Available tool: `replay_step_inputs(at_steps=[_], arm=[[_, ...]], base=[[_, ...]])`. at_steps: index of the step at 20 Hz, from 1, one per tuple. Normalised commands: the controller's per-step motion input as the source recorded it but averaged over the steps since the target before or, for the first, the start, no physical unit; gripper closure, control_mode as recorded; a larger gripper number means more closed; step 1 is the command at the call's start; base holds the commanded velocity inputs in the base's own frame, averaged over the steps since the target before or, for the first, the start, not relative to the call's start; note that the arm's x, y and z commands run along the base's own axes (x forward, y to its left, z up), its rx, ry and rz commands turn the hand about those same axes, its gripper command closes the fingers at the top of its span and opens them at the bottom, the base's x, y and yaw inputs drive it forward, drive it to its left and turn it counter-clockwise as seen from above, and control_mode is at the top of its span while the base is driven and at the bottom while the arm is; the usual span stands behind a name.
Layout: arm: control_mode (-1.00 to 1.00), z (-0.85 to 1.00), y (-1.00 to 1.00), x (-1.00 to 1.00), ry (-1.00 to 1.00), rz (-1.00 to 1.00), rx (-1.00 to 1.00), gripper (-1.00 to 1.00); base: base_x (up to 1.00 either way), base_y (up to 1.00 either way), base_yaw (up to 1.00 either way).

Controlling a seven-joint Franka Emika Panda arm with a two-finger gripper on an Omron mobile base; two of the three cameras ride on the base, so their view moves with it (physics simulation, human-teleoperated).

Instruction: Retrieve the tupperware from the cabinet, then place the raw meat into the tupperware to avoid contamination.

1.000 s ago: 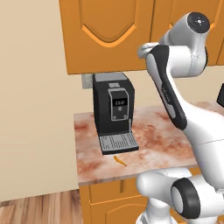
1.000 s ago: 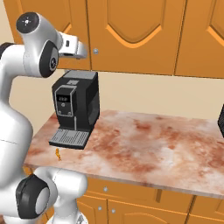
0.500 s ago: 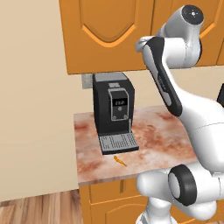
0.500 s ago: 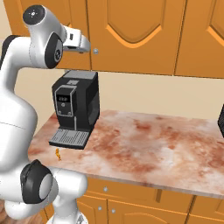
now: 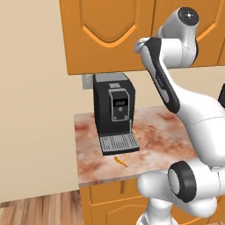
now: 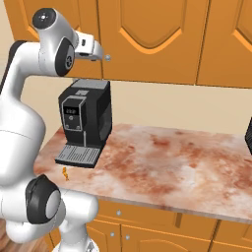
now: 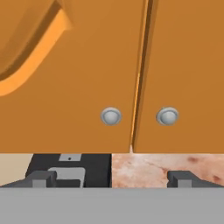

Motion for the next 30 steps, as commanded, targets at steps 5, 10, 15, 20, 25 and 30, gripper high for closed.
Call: replay_step_inputs(at_steps=[5, 10, 15, 20, 25, 30], arm=[[-1.00, -0.18, 0.00, 0.21, 0.00, 0.00, 0.00, -1.00], [-1.00, -0.06, 0.00, 0.27, 0.00, 0.00, 0.00, -1.00], [-1.00, -0.01, 0.00, 0.30, 0.00, 0.00, 0.00, -1.00], [-1.00, -0.02, 0.00, 0.30, 0.00, 0.00, 0.00, -1.00], [-1.00, -0.02, 0.00, 0.35, 0.00, 0.00, 0.00, -1.00], [-1.00, -0.04, 0.00, 0.35, 0.00, 0.00, 0.00, -1.00]], base=[[0.00, 0.00, 0.00], [0.00, 0.00, 0.00], [0.00, 0.00, 0.00], [0.00, 0.00, 0.00], [0.00, 0.00, 0.00], [0.00, 0.00, 0.00]])
